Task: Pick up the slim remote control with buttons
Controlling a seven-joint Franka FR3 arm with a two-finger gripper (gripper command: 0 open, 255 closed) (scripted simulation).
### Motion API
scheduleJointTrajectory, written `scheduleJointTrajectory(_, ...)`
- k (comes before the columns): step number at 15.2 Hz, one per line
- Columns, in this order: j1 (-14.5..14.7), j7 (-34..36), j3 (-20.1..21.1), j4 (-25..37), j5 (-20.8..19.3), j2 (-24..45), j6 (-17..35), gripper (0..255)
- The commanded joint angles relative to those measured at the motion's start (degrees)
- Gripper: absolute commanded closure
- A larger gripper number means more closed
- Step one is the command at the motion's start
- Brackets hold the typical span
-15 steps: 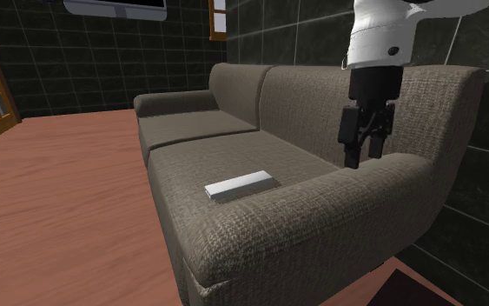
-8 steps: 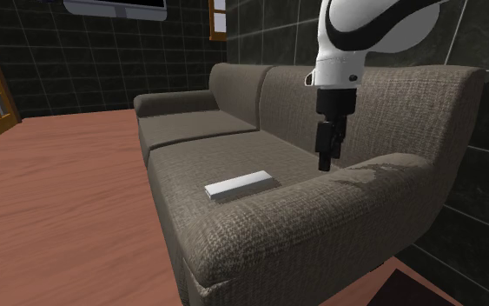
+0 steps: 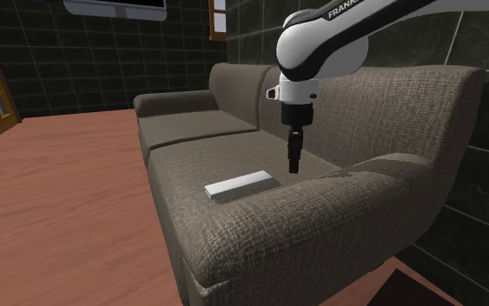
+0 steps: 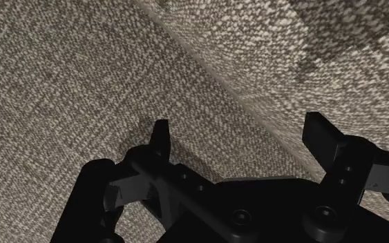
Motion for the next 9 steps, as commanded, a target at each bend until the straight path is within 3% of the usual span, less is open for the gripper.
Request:
scheduleJointTrajectory(1, 0.9, -5.0, -0.1, 2.7, 0.8, 4.0, 1.9, 0)
scheduleJointTrajectory(9, 2.6, -22.5, 1.9, 14.9, 4.1, 19.1, 6.9, 0)
